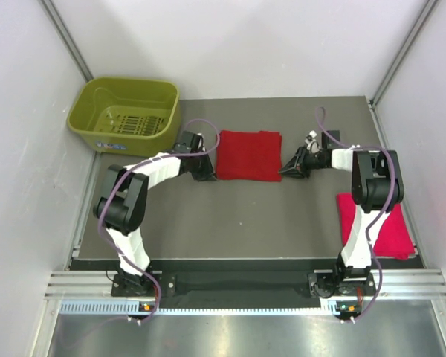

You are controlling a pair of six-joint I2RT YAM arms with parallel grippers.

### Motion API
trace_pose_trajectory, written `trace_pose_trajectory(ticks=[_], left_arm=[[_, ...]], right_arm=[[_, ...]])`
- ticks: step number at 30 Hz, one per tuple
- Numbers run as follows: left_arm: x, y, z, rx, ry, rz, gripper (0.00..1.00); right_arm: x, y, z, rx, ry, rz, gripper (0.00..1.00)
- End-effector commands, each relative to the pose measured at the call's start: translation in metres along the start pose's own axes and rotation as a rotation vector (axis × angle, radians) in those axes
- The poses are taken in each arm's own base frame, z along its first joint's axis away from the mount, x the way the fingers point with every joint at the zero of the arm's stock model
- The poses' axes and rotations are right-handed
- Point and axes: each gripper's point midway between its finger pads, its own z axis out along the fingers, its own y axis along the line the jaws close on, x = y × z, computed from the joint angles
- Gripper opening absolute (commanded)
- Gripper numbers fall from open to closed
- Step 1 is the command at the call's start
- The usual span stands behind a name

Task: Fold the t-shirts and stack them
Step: Fold the tshirt

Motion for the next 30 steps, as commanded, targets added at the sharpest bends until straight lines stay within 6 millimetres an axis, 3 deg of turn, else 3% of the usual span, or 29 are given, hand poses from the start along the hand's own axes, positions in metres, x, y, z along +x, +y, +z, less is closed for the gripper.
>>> trace_pose_trajectory(ticks=[1,4,7,10,11,14,18,20,25,30], left_arm=[[-0.033,-0.041,-0.046,0.089,-0.113,0.061,0.15],[-0.052,-0.067,-0.054,0.176,-0.167,0.032,0.16],[-0.068,-0.087,-0.042,0.269,-0.183,-0.027,0.17],[-0.071,-0.082,-0.011,0.271,-0.156,-0.061,0.15],[-0.066,-0.069,0.006,0.238,-0.134,-0.078,0.15],[-0.063,-0.033,0.025,0.117,-0.145,-0.095,0.14],[-0.053,0.009,0.036,0.024,-0.126,-0.098,0.14],[-0.048,0.022,0.04,-0.007,-0.102,-0.08,0.14],[-0.048,0.027,0.042,-0.026,-0.087,-0.016,0.14],[-0.047,0.03,0.041,-0.046,-0.069,0.014,0.14]], right_arm=[[-0.014,0.031,-0.022,-0.002,-0.078,-0.109,0.22],[-0.026,0.054,-0.018,-0.042,-0.1,-0.121,0.22],[-0.033,0.073,0.001,-0.065,-0.082,-0.133,0.22],[-0.036,0.091,0.025,-0.122,-0.071,-0.121,0.22],[-0.036,0.097,0.031,-0.144,-0.068,-0.123,0.23],[-0.049,0.101,0.045,-0.204,-0.097,-0.077,0.22],[-0.064,0.076,0.062,-0.205,-0.107,-0.024,0.22],[-0.082,0.073,0.06,-0.22,-0.144,-0.035,0.23],[-0.118,0.066,0.062,-0.291,-0.178,-0.035,0.23],[-0.158,0.05,0.048,-0.296,-0.267,0.031,0.24]])
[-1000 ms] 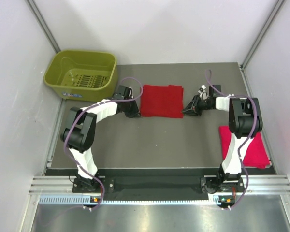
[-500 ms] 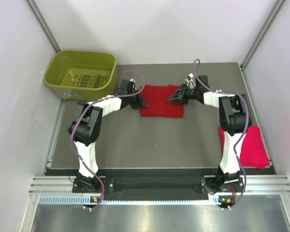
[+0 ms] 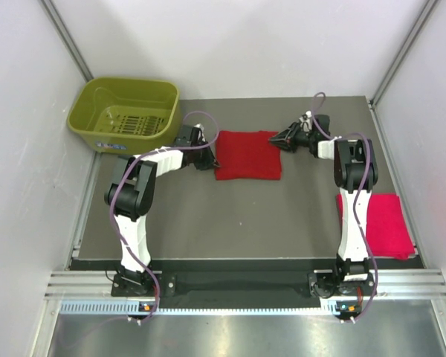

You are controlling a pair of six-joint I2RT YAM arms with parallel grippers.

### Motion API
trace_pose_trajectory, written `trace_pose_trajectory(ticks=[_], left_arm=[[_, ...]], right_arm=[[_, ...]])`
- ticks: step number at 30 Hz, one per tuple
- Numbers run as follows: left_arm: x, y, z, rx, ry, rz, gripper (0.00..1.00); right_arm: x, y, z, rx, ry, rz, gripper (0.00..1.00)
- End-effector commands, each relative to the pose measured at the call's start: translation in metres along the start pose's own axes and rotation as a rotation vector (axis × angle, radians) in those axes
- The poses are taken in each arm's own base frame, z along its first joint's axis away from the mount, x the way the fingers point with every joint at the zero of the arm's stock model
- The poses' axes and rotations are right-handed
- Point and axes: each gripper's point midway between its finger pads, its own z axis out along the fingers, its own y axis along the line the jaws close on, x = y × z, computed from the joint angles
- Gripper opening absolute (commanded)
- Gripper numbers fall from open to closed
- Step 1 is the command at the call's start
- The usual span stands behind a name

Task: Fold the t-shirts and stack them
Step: Fold the tshirt

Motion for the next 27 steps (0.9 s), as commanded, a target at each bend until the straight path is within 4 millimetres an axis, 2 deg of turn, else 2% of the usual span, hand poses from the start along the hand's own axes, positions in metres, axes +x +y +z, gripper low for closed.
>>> trace_pose_trajectory(ticks=[1,3,4,5,6,7,8,9,10,11,12,13,14,15,16,17,18,21,22,23,24,25,26,27], left_arm=[[0.009,0.028,0.004,-0.101,0.037,0.041,0.14],[0.01,0.025,0.004,-0.09,0.047,0.04,0.14],[0.009,0.021,0.002,-0.078,0.051,0.041,0.14],[0.007,0.015,0.0,-0.057,0.051,0.042,0.14],[0.005,0.009,-0.001,-0.042,0.054,0.039,0.14],[0.003,0.003,-0.006,-0.031,0.054,0.043,0.15],[-0.003,-0.007,-0.01,-0.013,0.046,0.053,0.16],[-0.007,-0.014,-0.014,-0.003,0.039,0.065,0.18],[-0.007,-0.023,-0.021,0.003,0.041,0.076,0.19],[-0.015,-0.032,-0.026,0.012,0.021,0.088,0.22],[-0.017,-0.039,-0.031,0.022,0.012,0.095,0.24],[-0.021,-0.052,-0.042,0.04,-0.007,0.107,0.25],[-0.021,-0.057,-0.048,0.048,-0.015,0.106,0.27],[-0.021,-0.063,-0.053,0.054,-0.023,0.098,0.29],[-0.023,-0.075,-0.065,0.077,-0.045,0.105,0.3],[-0.017,-0.075,-0.069,0.074,-0.041,0.097,0.3],[-0.019,-0.085,-0.082,0.093,-0.065,0.08,0.32],[0.001,-0.091,-0.095,0.127,-0.057,0.008,0.33],[0.004,-0.1,-0.108,0.147,-0.077,-0.003,0.41],[0.02,-0.092,-0.108,0.133,-0.055,-0.03,0.42],[0.019,-0.103,-0.122,0.173,-0.087,-0.069,0.42],[0.027,-0.106,-0.127,0.182,-0.091,-0.091,0.42],[0.046,-0.093,-0.124,0.164,-0.065,-0.13,0.42],[0.047,-0.102,-0.137,0.205,-0.087,-0.197,0.42]], right_arm=[[-0.048,0.003,-0.012,-0.029,-0.12,-0.012,0.24],[-0.057,0.0,-0.008,-0.01,-0.126,-0.006,0.24],[-0.073,-0.011,-0.023,0.02,-0.16,0.015,0.24],[-0.08,-0.009,-0.026,0.022,-0.17,0.004,0.24],[-0.084,-0.008,-0.029,0.03,-0.176,-0.002,0.24],[-0.086,-0.016,-0.036,0.067,-0.176,0.006,0.24],[-0.091,-0.009,-0.043,0.079,-0.184,-0.011,0.24],[-0.093,-0.007,-0.049,0.1,-0.185,-0.02,0.25],[-0.089,-0.016,-0.058,0.159,-0.174,-0.024,0.28],[-0.088,-0.001,-0.069,0.175,-0.177,-0.056,0.31],[-0.085,0.001,-0.075,0.204,-0.173,-0.072,0.35],[-0.075,-0.006,-0.084,0.271,-0.149,-0.097,0.37],[-0.073,0.012,-0.095,0.28,-0.159,-0.143,0.38],[-0.061,0.007,-0.101,0.309,-0.141,-0.144,0.41],[-0.052,0.008,-0.106,0.33,-0.133,-0.172,0.44],[-0.034,0.011,-0.115,0.338,-0.121,-0.173,0.46],[-0.025,0.014,-0.119,0.34,-0.113,-0.184,0.5],[0.017,0.01,-0.13,0.356,-0.067,-0.2,0.57],[0.031,0.008,-0.129,0.354,-0.039,-0.213,0.59],[0.05,0.002,-0.131,0.359,-0.012,-0.204,0.6],[0.061,-0.001,-0.13,0.361,0.009,-0.2,0.61],[0.072,0.0,-0.125,0.342,0.036,-0.211,0.61],[0.085,-0.007,-0.125,0.342,0.056,-0.2,0.61],[0.087,-0.008,-0.126,0.338,0.056,-0.197,0.62]])
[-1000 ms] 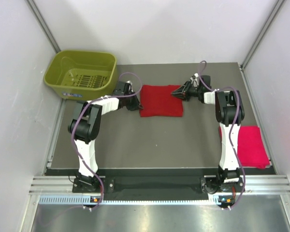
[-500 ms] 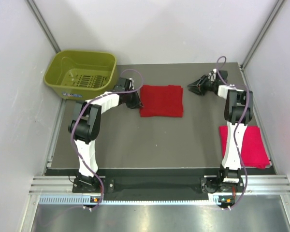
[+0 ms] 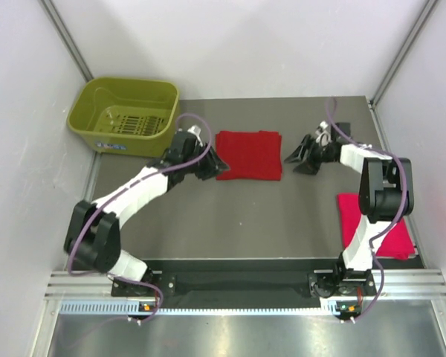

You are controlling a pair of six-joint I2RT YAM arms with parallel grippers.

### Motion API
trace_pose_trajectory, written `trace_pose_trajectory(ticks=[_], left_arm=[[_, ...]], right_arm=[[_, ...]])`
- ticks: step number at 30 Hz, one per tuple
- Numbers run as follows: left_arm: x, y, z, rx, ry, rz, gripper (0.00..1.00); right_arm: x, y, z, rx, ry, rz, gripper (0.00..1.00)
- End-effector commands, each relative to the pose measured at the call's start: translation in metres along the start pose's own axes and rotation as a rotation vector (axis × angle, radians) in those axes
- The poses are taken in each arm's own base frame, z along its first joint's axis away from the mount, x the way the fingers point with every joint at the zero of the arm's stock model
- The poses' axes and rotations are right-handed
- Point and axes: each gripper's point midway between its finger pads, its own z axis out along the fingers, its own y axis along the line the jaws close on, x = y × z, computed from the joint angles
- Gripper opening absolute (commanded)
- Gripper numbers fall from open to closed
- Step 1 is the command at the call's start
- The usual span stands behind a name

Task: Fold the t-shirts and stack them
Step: Fold the tshirt, then neatly place the folded tshirt to the corner

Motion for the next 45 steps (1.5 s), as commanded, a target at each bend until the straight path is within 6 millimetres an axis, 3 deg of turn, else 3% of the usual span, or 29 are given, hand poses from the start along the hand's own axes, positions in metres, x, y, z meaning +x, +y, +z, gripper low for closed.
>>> trace_pose_trajectory(ticks=[1,2,4,5,6,11,15,20,26,31,40,45], left_arm=[[0.013,-0.015,-0.016,0.08,-0.06,-0.181,0.42],[0.031,0.001,-0.015,0.061,-0.047,-0.226,0.42],[0.037,-0.012,-0.026,0.135,-0.068,-0.307,0.42],[0.05,0.002,-0.025,0.111,-0.057,-0.339,0.42],[0.057,-0.004,-0.03,0.131,-0.052,-0.371,0.41],[0.082,0.008,-0.039,0.126,-0.07,-0.426,0.41],[0.085,0.009,-0.043,0.158,-0.094,-0.481,0.4],[0.091,0.009,-0.036,0.184,-0.095,-0.522,0.4],[0.101,0.0,-0.018,0.194,-0.108,-0.507,0.42],[0.102,0.004,-0.001,0.167,-0.192,-0.516,0.44],[0.095,0.005,0.028,0.167,-0.253,-0.483,0.5],[0.096,0.004,0.041,0.217,-0.269,-0.481,0.51]], right_arm=[[0.038,0.004,0.011,-0.02,0.078,-0.078,0.61],[0.04,0.002,0.013,-0.015,0.081,-0.087,0.61],[0.044,0.0,0.017,-0.002,0.107,-0.117,0.59],[0.043,-0.003,0.022,0.006,0.12,-0.122,0.58],[0.043,-0.004,0.023,0.009,0.128,-0.123,0.56],[0.062,-0.009,0.026,0.022,0.154,-0.085,0.52],[0.069,-0.013,0.02,0.041,0.094,-0.042,0.55],[0.076,-0.011,0.027,0.01,0.12,-0.022,0.56],[0.075,-0.011,0.03,0.015,0.113,0.011,0.49],[0.071,-0.008,0.035,0.006,0.086,0.111,0.4],[0.081,-0.016,0.041,0.044,0.058,0.264,0.43],[0.073,-0.019,0.047,0.065,0.055,0.255,0.43]])
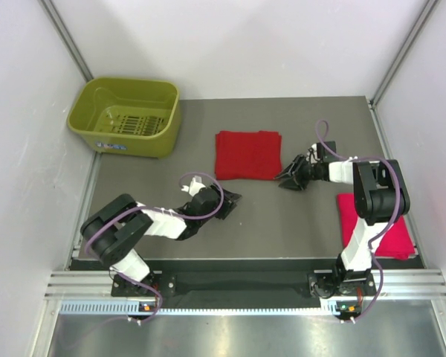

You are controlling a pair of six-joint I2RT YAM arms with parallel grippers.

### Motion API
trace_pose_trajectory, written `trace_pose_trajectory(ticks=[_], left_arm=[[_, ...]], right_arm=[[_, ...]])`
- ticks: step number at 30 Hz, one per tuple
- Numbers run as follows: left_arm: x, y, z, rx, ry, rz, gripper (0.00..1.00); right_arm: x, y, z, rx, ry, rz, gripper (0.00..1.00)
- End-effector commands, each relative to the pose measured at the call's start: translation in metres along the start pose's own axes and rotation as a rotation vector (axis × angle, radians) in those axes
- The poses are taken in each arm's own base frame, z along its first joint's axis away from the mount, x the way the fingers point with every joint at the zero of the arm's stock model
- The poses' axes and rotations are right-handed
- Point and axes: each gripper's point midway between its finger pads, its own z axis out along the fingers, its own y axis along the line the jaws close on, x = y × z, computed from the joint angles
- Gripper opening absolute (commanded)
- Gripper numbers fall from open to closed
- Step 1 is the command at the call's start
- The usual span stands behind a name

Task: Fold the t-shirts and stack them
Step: Neatly place the folded tshirt to the corner

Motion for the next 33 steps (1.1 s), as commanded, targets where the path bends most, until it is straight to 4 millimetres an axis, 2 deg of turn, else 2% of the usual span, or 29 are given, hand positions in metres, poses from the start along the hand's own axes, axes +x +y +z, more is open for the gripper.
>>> trace_pose_trajectory(ticks=[1,6,7,8,10,12,15,17,19,20,21,23,27,33], left_arm=[[-0.006,-0.045,0.005,0.181,-0.043,-0.021,0.51],[-0.006,-0.054,0.009,0.212,-0.066,0.019,0.53],[-0.006,-0.062,0.01,0.232,-0.069,0.02,0.54],[-0.006,-0.06,0.014,0.228,-0.069,0.027,0.56],[-0.005,-0.068,0.018,0.25,-0.068,0.024,0.58],[-0.002,-0.062,0.026,0.235,-0.058,0.024,0.58],[0.003,-0.069,0.038,0.247,-0.047,0.034,0.59],[0.006,-0.063,0.049,0.234,-0.038,0.041,0.6],[0.009,-0.075,0.056,0.27,-0.031,0.034,0.6],[0.012,-0.069,0.063,0.259,-0.022,0.037,0.6],[0.014,-0.081,0.066,0.289,-0.02,0.032,0.6],[0.016,-0.078,0.074,0.284,-0.018,0.04,0.6],[0.02,-0.094,0.084,0.323,-0.023,0.042,0.6],[0.033,-0.09,0.102,0.307,0.0,0.002,0.6]], right_arm=[[-0.014,0.003,0.009,0.027,-0.04,-0.017,0.43],[-0.021,0.001,0.011,0.069,-0.037,-0.021,0.4],[-0.023,0.002,0.012,0.069,-0.033,-0.024,0.4],[-0.024,0.001,0.013,0.071,-0.032,-0.017,0.4],[-0.025,-0.001,0.015,0.076,-0.022,-0.017,0.39],[-0.025,-0.002,0.016,0.081,-0.009,-0.023,0.31],[-0.023,0.003,0.013,0.072,0.005,-0.047,0.15],[-0.017,0.006,0.009,0.069,0.027,-0.062,0.1],[-0.013,0.013,0.0,0.056,0.032,-0.08,0.05],[-0.01,0.013,-0.003,0.06,0.036,-0.08,0.03],[-0.008,0.016,-0.005,0.052,0.039,-0.088,0.0],[-0.007,0.023,-0.011,0.036,0.035,-0.095,0.0],[-0.001,0.032,-0.017,0.006,0.053,-0.087,0.0],[0.005,0.04,-0.023,-0.027,0.059,-0.066,0.0]])
